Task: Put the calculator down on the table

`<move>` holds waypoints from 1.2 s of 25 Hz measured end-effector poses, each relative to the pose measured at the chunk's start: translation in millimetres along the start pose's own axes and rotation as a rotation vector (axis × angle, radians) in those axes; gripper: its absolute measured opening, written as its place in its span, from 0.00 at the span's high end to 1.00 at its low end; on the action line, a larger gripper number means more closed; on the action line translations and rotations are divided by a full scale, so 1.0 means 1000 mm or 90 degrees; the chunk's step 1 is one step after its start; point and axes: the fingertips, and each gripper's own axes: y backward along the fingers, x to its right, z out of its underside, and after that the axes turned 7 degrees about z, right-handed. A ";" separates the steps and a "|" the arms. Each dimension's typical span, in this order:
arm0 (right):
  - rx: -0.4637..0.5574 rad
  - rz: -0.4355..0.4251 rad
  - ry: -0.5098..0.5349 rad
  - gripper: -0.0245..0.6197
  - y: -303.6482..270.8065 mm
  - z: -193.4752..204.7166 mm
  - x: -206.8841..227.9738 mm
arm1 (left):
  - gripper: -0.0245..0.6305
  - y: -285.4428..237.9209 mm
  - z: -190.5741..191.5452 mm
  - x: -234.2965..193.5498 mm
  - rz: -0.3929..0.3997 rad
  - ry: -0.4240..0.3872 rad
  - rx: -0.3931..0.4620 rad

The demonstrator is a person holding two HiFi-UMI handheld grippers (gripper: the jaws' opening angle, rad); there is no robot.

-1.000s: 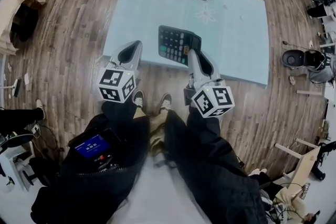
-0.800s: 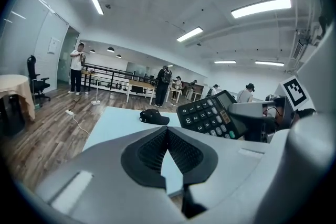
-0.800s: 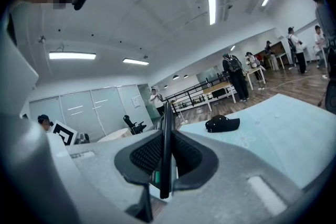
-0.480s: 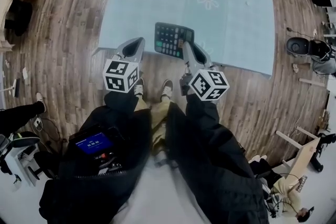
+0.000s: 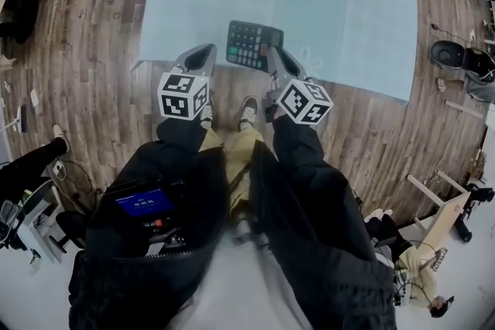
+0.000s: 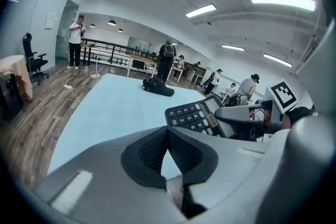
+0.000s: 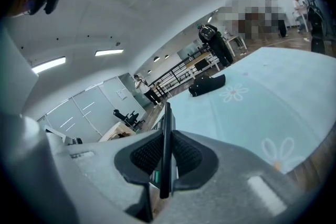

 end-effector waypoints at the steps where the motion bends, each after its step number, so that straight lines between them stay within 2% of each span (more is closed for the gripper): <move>1: -0.006 0.006 -0.008 0.89 -0.006 0.005 0.005 | 0.97 -0.004 0.003 -0.002 0.001 0.003 -0.007; 12: -0.080 0.066 -0.106 0.89 -0.068 0.056 0.063 | 0.97 -0.037 0.029 -0.027 -0.001 0.018 -0.064; 24: -0.119 0.095 -0.165 0.89 -0.085 0.096 0.092 | 0.97 -0.028 0.050 -0.031 -0.011 0.032 -0.092; 30: -0.131 0.105 -0.160 0.87 -0.089 0.108 0.102 | 0.97 -0.027 0.052 -0.030 -0.010 0.033 -0.094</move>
